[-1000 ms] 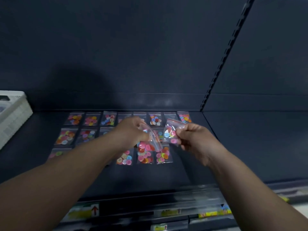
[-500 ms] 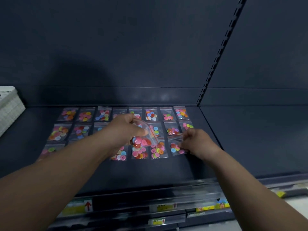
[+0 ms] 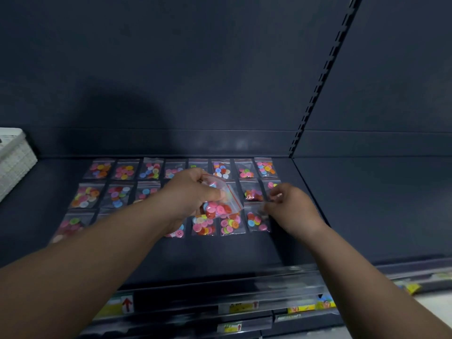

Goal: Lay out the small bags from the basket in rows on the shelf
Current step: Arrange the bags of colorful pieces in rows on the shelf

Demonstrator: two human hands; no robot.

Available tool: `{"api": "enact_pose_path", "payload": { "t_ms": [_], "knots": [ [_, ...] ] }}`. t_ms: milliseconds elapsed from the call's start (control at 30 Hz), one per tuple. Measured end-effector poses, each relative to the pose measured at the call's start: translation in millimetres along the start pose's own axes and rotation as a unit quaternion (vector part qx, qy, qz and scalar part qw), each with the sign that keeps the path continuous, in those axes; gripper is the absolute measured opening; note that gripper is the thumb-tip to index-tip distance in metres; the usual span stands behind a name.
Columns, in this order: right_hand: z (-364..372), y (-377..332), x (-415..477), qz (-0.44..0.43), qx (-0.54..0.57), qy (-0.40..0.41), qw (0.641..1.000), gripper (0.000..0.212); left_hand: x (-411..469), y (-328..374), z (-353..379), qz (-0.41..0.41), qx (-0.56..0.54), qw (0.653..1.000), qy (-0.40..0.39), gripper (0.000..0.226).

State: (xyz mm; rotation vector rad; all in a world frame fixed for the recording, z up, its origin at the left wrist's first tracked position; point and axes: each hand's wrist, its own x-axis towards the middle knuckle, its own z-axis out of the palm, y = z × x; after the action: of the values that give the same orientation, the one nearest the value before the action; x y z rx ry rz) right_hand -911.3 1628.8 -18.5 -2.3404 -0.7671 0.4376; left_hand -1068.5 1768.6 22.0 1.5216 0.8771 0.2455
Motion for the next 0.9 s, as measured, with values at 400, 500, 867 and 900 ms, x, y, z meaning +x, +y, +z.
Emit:
{"api": "enact_pose_path", "payload": {
  "t_ms": [400,500,867,900],
  "knots": [
    [-13.4,-32.0,-25.9,0.067,0.43,-0.216,0.874,0.012,-4.3,6.0,31.6,0.0,-0.099,0.993,-0.063,0.039],
    [-16.7,-25.2,-24.6,0.07,0.454,-0.213,0.862,0.005,-4.5,4.8,34.7,-0.009,-0.085,0.994,-0.069,0.042],
    [-37.1,6.3,-18.0,0.066,0.338,-0.11,0.932,0.022,2.7,-1.0,39.5,-0.059,-0.156,0.985,-0.042,0.024],
    [-40.6,13.1,-15.8,0.073,0.303,-0.105,0.944,0.018,3.2,0.3,38.3,-0.067,-0.162,0.984,-0.034,0.017]
  ]
}}
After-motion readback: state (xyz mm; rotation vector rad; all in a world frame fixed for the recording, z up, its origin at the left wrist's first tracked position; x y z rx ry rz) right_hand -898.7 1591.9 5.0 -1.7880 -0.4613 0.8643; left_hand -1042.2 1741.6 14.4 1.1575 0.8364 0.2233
